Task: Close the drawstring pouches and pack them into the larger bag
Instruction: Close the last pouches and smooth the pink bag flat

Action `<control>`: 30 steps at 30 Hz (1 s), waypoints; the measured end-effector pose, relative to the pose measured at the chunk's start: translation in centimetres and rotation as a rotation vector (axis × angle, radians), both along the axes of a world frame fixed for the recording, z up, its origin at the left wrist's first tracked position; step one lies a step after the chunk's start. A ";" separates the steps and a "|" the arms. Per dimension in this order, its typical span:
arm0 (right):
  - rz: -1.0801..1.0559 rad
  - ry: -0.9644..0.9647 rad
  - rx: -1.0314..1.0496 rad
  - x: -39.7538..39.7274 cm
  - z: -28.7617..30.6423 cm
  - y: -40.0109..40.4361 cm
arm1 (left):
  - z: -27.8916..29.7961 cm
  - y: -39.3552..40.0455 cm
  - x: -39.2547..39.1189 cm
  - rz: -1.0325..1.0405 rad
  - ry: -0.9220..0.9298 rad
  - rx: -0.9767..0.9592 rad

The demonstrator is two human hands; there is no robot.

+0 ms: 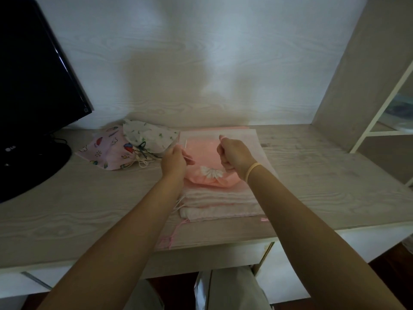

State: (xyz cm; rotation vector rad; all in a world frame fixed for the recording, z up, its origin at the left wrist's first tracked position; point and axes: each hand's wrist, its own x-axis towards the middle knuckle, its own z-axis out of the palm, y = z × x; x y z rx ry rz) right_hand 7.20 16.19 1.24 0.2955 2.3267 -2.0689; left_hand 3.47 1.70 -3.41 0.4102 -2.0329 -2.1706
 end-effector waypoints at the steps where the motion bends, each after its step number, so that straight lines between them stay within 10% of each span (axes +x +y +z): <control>1: -0.017 0.019 0.083 0.1 0.0 0.1 | 0.0 -0.1 -0.1 0.038 -0.006 0.010; 16: 0.371 0.014 1.167 1.2 0.6 -0.4 | 0.0 -2.6 -0.6 0.009 0.033 -0.229; 26: 0.368 0.043 1.247 0.9 -0.1 -0.8 | 1.3 -4.2 -0.5 0.322 0.176 -0.446; 30: 0.294 0.127 1.225 0.5 -0.9 -0.8 | 1.1 -4.3 -0.4 0.199 0.304 -0.810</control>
